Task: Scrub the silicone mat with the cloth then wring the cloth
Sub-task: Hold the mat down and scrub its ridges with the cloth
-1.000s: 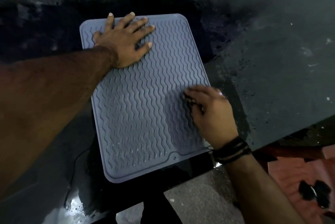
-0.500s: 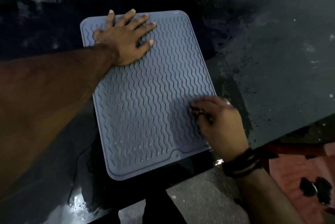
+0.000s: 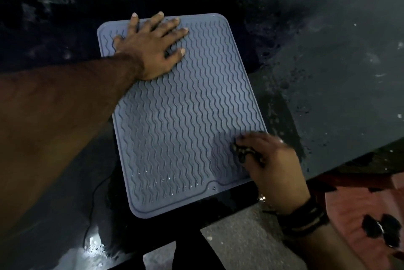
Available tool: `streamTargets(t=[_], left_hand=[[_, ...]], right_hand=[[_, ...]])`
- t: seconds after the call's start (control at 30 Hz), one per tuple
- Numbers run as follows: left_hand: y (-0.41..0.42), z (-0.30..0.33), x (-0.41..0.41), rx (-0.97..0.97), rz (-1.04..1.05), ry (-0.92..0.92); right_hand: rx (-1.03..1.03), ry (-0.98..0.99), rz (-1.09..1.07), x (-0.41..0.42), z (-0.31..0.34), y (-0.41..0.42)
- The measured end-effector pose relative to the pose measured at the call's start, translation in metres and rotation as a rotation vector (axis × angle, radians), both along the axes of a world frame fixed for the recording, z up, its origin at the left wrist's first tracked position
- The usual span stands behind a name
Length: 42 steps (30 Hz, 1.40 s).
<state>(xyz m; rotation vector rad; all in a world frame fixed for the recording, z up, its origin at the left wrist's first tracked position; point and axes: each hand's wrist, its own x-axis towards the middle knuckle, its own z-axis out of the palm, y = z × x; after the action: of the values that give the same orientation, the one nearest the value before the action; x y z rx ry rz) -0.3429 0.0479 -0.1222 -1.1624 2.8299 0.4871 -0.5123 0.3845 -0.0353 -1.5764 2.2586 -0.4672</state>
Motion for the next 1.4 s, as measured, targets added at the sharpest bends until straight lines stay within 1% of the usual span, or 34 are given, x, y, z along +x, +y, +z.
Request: streamTargets(t=[0.1, 0.2, 0.27, 0.33, 0.47, 0.53, 0.63, 0.73, 0.87, 1.0, 1.13, 1.23, 1.3, 1.4], left_hand=[[-0.001, 0.0, 0.0, 0.002, 0.0, -0.001], [0.002, 0.002, 0.0, 0.004, 0.005, -0.004], [0.003, 0.003, 0.0, 0.008, 0.014, 0.001], [0.003, 0.006, 0.0, 0.014, 0.016, -0.008], [0.006, 0.008, -0.001, 0.001, 0.0, -0.01], [0.006, 0.01, -0.001, 0.007, -0.006, -0.013], [0.006, 0.01, -0.001, 0.005, 0.0, -0.015], [0.007, 0.01, -0.001, 0.008, -0.001, -0.02], [0.005, 0.009, -0.001, 0.005, 0.003, -0.025], [0.003, 0.007, -0.001, 0.001, 0.002, -0.012], [0.003, 0.006, -0.001, -0.007, -0.009, -0.017], [0.003, 0.007, -0.001, -0.001, -0.006, -0.022], [0.004, 0.008, -0.002, 0.004, -0.001, -0.025], [0.006, 0.01, -0.001, 0.002, 0.002, -0.019]], right_hand=[[-0.08, 0.066, -0.032, -0.017, -0.005, -0.034], [-0.017, 0.09, -0.036, -0.027, -0.014, -0.057], [0.015, 0.122, -0.005, -0.026, -0.015, -0.046], [-0.006, 0.129, 0.007, -0.023, -0.011, -0.022], [-0.018, 0.079, -0.018, -0.021, -0.006, 0.003], [-0.046, 0.082, -0.037, -0.026, -0.005, -0.009], [-0.12, 0.118, -0.019, -0.032, -0.008, -0.049], [-0.06, 0.139, 0.027, -0.031, -0.015, -0.072], [-0.05, 0.179, 0.052, -0.027, -0.015, -0.033], [-0.018, 0.149, 0.005, -0.022, -0.016, 0.006], [-0.08, 0.146, -0.027, -0.028, -0.018, -0.017], [-0.102, 0.157, 0.01, -0.026, -0.021, -0.041], [-0.078, 0.155, 0.019, -0.023, -0.022, -0.034], [-0.033, 0.143, -0.009, -0.02, -0.02, 0.003]])
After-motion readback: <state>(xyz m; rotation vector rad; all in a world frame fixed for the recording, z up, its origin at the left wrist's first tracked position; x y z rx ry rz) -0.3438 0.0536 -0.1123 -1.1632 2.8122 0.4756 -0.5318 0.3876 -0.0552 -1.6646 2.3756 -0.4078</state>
